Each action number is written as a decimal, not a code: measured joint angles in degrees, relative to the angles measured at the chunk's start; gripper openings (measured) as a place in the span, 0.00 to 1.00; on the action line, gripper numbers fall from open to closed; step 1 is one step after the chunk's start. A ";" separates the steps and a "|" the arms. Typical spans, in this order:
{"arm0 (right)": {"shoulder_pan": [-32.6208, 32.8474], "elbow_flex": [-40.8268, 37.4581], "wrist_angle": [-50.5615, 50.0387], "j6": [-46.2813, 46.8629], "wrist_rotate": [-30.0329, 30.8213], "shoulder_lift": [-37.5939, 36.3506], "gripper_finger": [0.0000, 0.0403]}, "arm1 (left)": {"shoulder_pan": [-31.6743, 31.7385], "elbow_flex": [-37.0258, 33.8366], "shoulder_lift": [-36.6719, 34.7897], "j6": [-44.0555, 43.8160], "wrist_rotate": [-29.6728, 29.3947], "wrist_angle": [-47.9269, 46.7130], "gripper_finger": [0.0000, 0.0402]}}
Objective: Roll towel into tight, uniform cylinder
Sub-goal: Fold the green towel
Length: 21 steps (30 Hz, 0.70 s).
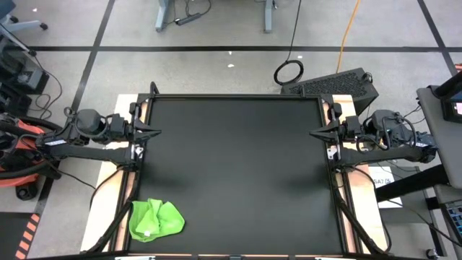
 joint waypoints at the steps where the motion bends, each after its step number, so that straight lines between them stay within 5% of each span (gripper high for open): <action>1: 0.00 0.00 0.00 0.01 0.00 0.00 0.00 | 0.00 0.00 0.00 -0.23 0.00 0.00 0.06; 21: 0.00 0.02 -0.04 0.74 -0.02 0.00 0.00 | 0.01 0.00 0.02 -0.09 0.00 0.00 0.06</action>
